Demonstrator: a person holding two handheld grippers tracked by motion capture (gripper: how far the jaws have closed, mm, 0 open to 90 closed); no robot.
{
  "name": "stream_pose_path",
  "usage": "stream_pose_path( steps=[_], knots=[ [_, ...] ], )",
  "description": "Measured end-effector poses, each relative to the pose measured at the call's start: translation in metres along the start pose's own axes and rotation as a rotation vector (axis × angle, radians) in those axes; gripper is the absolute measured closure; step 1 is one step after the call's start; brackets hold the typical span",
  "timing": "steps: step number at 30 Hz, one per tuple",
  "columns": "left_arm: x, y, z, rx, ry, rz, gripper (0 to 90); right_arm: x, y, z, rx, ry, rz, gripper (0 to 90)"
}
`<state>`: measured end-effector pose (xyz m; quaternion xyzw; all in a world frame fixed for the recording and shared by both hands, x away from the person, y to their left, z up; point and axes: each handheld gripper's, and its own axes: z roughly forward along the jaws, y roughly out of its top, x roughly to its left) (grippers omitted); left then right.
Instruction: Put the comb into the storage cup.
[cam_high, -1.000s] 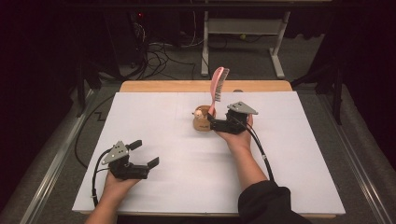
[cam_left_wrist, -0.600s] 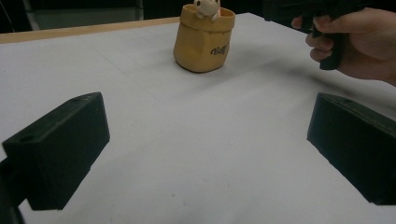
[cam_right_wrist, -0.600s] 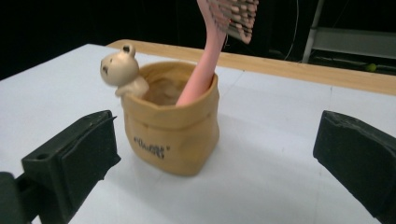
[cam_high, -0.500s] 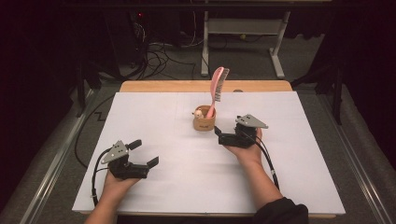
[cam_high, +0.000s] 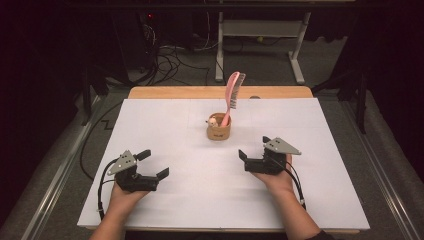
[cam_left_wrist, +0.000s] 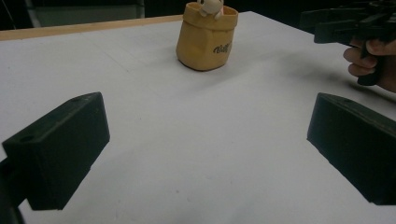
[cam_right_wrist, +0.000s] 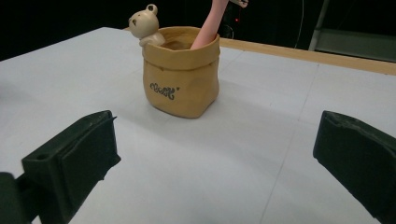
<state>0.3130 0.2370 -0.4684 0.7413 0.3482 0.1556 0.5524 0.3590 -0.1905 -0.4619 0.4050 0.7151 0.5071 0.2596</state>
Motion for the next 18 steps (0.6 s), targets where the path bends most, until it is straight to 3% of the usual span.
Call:
stream_pose_path(
  steps=[9,18],
  knots=[
    [0.003,0.001,-0.004,-0.011,0.006,-0.009,0.0,-0.002,-0.015,-0.035,-0.027,0.006,-0.012,0.3],
    [0.001,0.001,-0.002,-0.003,-0.003,0.0,0.0,-0.015,-0.023,-0.069,-0.066,-0.023,0.001,0.3]
  ],
)
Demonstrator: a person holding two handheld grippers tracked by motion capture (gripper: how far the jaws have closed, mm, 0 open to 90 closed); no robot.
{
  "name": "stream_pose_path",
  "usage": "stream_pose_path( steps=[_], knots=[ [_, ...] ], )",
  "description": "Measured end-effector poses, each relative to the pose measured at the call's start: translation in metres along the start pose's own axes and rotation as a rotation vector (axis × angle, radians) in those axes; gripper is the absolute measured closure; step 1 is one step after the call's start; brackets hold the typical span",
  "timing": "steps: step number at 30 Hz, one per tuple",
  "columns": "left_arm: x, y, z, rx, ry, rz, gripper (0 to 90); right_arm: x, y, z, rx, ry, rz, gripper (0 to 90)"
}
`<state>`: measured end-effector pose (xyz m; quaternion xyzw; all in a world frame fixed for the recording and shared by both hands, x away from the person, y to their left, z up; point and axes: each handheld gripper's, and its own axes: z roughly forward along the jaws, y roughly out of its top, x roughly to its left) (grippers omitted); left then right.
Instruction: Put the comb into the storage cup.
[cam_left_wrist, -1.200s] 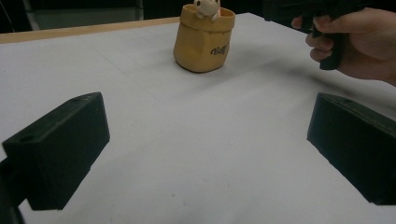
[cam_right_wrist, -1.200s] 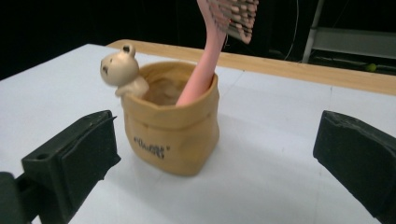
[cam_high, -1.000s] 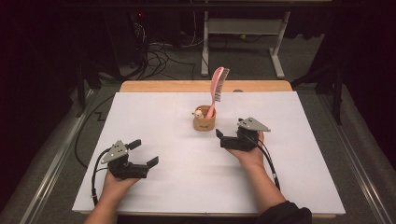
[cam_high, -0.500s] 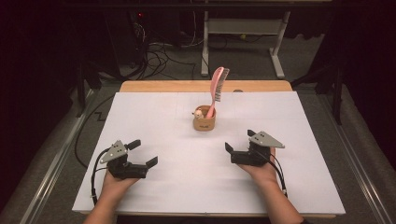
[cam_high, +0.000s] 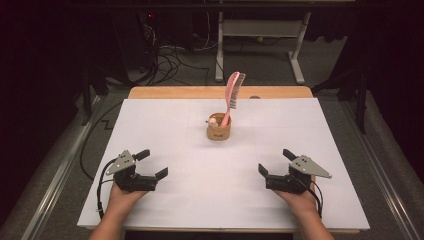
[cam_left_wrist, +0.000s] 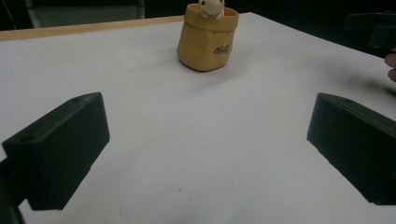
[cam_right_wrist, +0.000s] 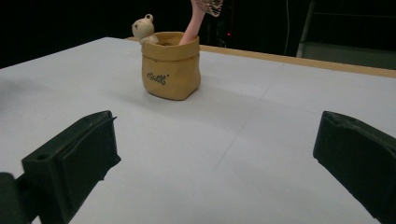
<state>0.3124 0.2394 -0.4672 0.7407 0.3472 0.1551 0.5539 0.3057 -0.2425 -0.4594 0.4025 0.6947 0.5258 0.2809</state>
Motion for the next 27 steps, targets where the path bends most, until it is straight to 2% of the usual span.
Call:
stream_pose_path(
  steps=[6,12,18,22,27],
  knots=[
    [-0.001,0.0,-0.003,0.005,-0.004,0.01,0.0,-0.01,-0.01,-0.022,-0.019,-0.024,0.005,0.3],
    [-0.004,-0.001,-0.007,0.011,-0.009,0.014,0.0,-0.006,-0.014,-0.038,-0.045,-0.028,-0.01,0.3],
    [-0.004,-0.001,-0.006,0.009,-0.012,0.01,0.0,-0.005,-0.012,-0.036,-0.052,-0.03,-0.025,0.3],
    [-0.005,-0.001,-0.007,0.001,-0.013,0.007,0.0,-0.011,-0.012,-0.039,-0.058,-0.046,0.001,0.3],
    [-0.005,-0.001,-0.007,0.0,-0.012,0.008,0.0,-0.013,-0.012,-0.041,-0.067,-0.051,0.004,0.3]
  ],
)
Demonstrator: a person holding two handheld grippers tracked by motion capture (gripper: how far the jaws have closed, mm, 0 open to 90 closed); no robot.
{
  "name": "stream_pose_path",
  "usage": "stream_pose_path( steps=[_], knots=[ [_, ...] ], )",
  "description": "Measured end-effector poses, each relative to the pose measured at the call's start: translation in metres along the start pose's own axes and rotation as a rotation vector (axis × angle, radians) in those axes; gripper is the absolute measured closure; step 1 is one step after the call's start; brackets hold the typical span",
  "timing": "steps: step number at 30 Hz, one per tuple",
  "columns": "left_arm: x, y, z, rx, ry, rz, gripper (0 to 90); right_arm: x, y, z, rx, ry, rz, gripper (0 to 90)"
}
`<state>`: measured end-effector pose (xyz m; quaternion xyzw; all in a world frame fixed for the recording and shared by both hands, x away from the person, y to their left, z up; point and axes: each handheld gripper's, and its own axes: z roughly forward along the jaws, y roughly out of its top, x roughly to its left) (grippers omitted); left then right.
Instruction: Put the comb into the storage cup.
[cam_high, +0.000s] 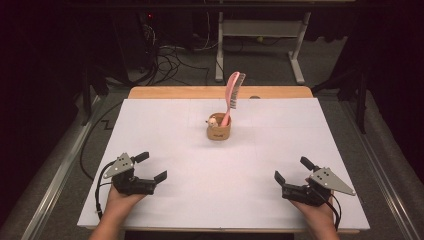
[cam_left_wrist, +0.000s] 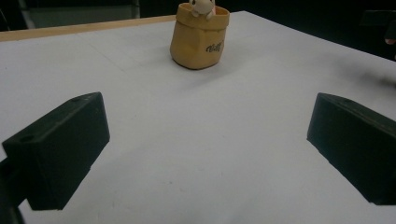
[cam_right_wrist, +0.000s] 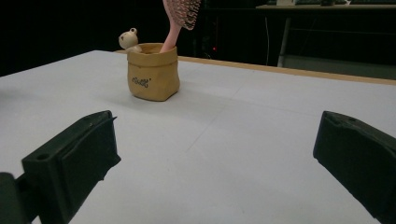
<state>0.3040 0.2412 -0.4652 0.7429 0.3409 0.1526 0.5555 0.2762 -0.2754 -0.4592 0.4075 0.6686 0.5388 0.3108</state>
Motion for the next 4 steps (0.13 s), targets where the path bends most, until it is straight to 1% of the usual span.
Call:
stream_pose_path(
  steps=[4],
  knots=[
    [0.0004,-0.0001,0.0,0.001,0.0,0.001,0.0,0.0013,-0.0004,0.0013,0.004,0.001,-0.008,0.3]
  ],
)
